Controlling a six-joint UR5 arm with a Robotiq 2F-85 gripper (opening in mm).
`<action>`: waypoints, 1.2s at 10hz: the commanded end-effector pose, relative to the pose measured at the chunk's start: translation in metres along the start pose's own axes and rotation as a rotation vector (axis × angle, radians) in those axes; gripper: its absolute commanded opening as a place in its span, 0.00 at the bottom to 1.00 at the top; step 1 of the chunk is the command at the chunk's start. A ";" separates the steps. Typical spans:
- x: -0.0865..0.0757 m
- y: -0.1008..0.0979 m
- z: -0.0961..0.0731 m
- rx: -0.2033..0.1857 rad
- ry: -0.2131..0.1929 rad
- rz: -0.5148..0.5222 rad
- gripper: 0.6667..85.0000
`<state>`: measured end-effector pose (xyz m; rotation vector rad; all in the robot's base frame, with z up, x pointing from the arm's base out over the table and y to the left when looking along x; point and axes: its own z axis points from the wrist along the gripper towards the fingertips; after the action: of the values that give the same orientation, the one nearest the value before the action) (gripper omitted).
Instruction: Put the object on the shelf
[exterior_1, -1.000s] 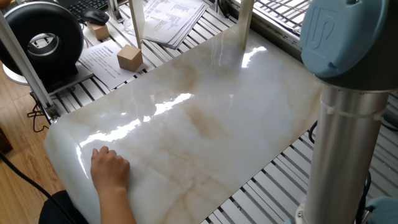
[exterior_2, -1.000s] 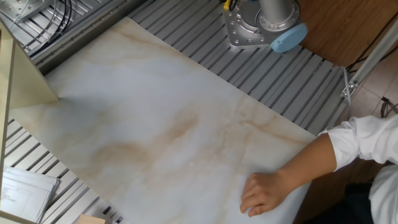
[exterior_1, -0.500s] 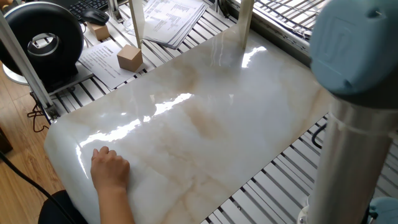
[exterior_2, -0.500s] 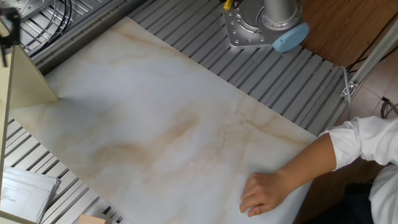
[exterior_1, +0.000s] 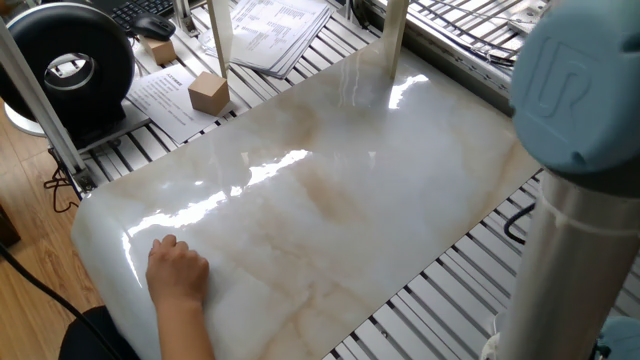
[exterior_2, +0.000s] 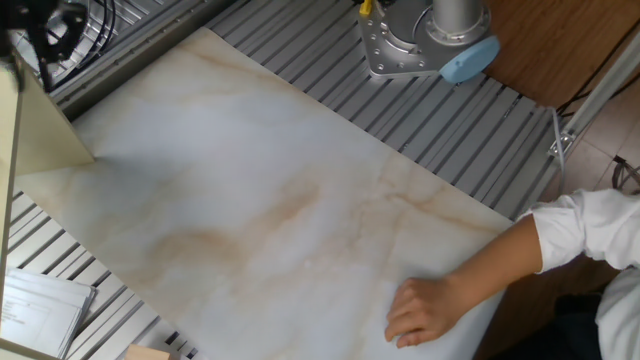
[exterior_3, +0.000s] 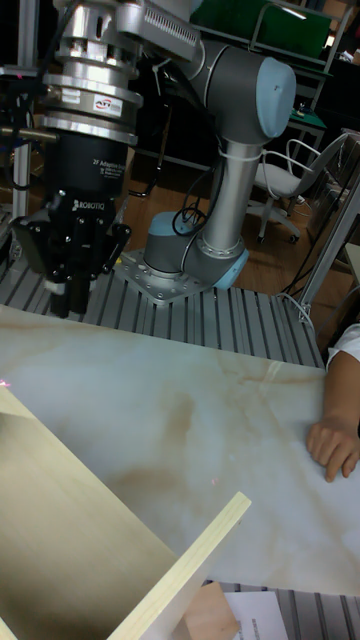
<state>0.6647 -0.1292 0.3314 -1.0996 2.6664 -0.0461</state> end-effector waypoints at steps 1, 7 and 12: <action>0.013 0.035 -0.008 -0.102 0.062 0.149 0.01; 0.003 0.079 0.019 0.010 0.086 0.313 0.01; 0.004 0.145 0.018 -0.155 0.049 0.289 0.01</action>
<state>0.5880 -0.0469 0.2991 -0.7729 2.9004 0.1271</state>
